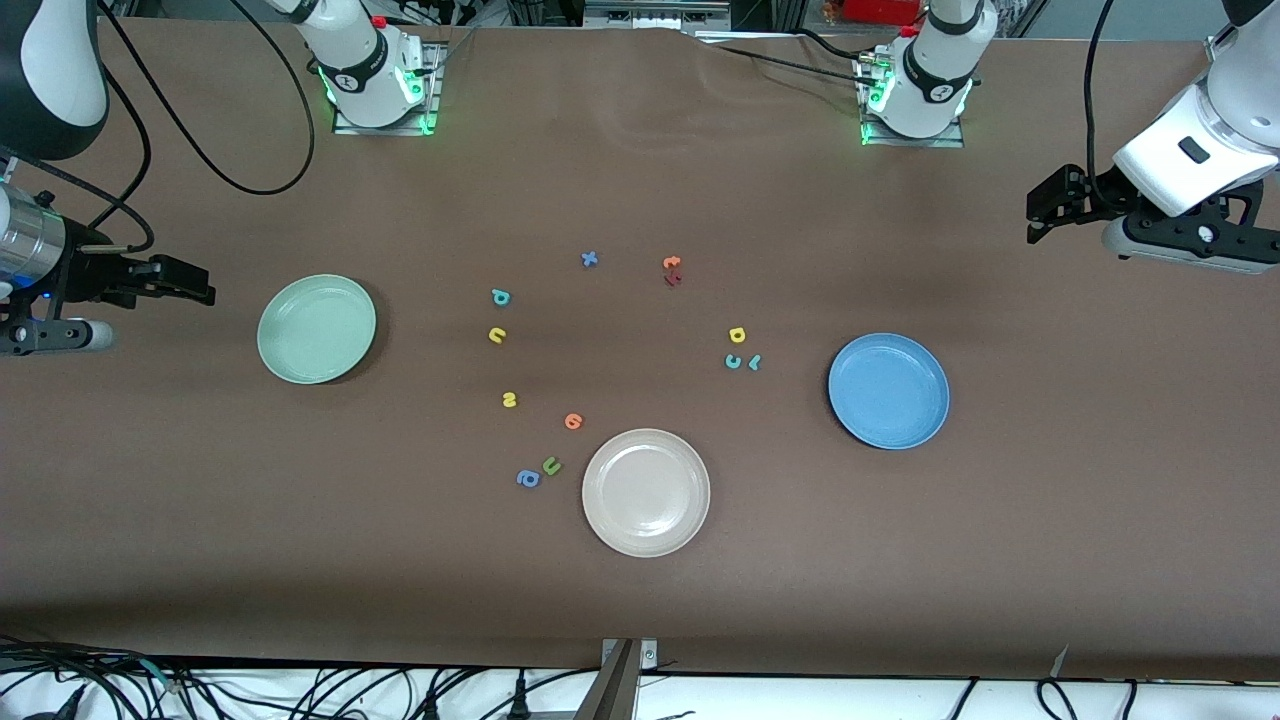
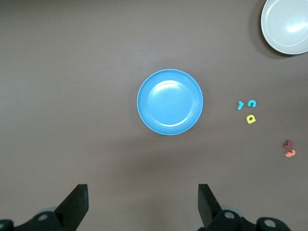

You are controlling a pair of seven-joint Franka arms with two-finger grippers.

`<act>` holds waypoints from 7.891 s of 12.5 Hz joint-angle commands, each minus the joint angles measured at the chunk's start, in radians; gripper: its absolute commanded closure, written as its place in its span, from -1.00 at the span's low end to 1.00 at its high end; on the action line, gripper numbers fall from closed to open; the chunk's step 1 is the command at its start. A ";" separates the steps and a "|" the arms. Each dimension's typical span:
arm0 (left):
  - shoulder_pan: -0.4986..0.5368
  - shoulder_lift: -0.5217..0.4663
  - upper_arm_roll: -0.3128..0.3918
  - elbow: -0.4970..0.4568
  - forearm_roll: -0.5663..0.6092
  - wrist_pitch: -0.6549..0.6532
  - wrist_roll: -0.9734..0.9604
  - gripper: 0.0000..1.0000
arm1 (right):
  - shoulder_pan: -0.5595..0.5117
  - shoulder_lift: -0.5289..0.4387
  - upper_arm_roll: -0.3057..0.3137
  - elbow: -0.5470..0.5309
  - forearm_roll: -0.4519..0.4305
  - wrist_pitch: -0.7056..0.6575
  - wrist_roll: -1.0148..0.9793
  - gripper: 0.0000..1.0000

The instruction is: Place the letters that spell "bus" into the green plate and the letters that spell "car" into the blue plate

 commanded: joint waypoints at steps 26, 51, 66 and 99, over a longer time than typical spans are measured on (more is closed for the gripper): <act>-0.150 0.275 -0.080 -0.011 -0.116 0.199 0.001 -1.00 | 0.345 0.101 0.020 -0.027 0.004 0.085 0.611 -0.98; -0.368 0.650 -0.076 -0.256 0.087 0.881 -0.268 0.16 | 0.457 0.243 0.116 -0.645 0.153 0.790 0.599 0.42; -0.201 0.495 -0.077 -0.236 0.142 0.652 -0.144 1.00 | 0.454 0.103 -0.305 -0.458 0.124 0.348 0.166 0.83; -0.388 0.714 -0.108 -0.124 0.147 0.766 -0.220 0.32 | 0.410 0.338 0.103 -0.428 0.096 0.802 0.511 -0.98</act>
